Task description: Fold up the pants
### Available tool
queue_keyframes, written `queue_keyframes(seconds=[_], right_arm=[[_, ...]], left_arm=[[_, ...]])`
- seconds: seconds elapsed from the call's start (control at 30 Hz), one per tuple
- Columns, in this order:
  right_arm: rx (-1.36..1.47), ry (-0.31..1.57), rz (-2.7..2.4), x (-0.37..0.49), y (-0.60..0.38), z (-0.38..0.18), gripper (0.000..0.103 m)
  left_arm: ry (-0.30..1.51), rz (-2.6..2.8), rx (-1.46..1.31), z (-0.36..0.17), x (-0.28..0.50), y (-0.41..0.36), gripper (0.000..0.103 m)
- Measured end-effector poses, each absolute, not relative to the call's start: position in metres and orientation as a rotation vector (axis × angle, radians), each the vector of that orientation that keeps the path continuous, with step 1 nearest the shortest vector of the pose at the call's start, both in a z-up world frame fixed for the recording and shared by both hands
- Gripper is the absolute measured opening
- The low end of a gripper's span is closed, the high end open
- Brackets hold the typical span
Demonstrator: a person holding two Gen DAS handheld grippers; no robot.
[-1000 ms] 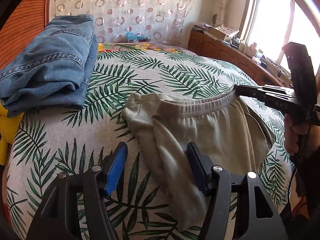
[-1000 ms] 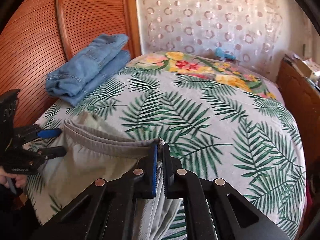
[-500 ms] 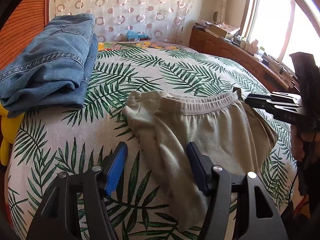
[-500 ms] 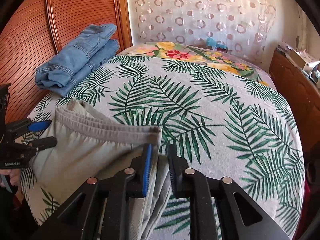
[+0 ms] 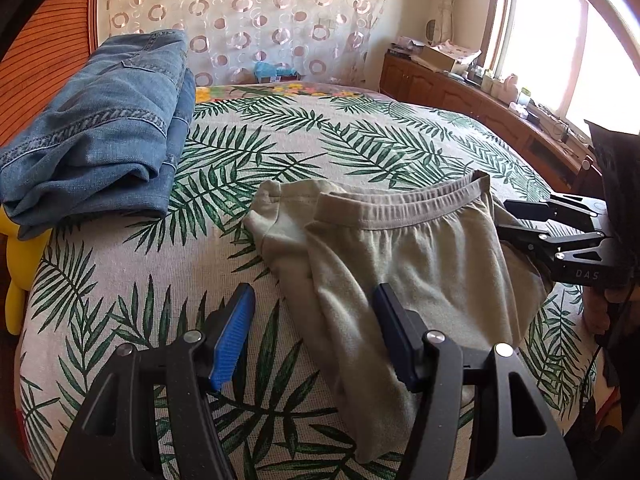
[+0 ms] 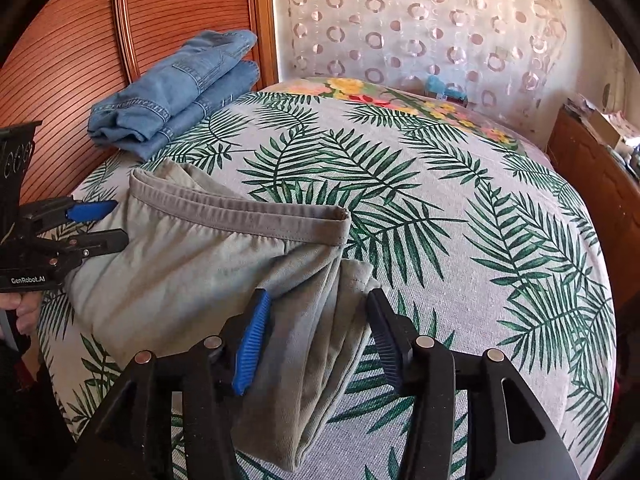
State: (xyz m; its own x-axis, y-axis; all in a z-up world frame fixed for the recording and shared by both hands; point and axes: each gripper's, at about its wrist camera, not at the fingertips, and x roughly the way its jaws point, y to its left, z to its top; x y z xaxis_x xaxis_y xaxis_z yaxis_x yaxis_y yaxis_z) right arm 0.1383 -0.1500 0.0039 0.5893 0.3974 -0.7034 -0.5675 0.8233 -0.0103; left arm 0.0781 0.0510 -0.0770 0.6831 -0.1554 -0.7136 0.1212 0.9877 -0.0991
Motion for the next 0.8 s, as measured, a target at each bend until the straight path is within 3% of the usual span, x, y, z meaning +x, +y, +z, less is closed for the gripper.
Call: queue_keyframes(seconds=[0.13, 0.43, 0.8], right_arm=[[-0.208, 0.779, 0.551, 0.146, -0.155, 0.001, 0.066], [-0.153, 0.793, 0.574, 0.140, -0.167, 0.007, 0.067], [-0.121, 0.800, 0.628, 0.079, -0.211, 0.010, 0.040]], left_arm=[[0.804, -0.155, -0.042, -0.077, 0.078, 0.051, 0.063], [0.804, -0.153, -0.036, -0.077, 0.078, 0.051, 0.063], [0.804, -0.151, -0.035, -0.077, 0.078, 0.051, 0.063]])
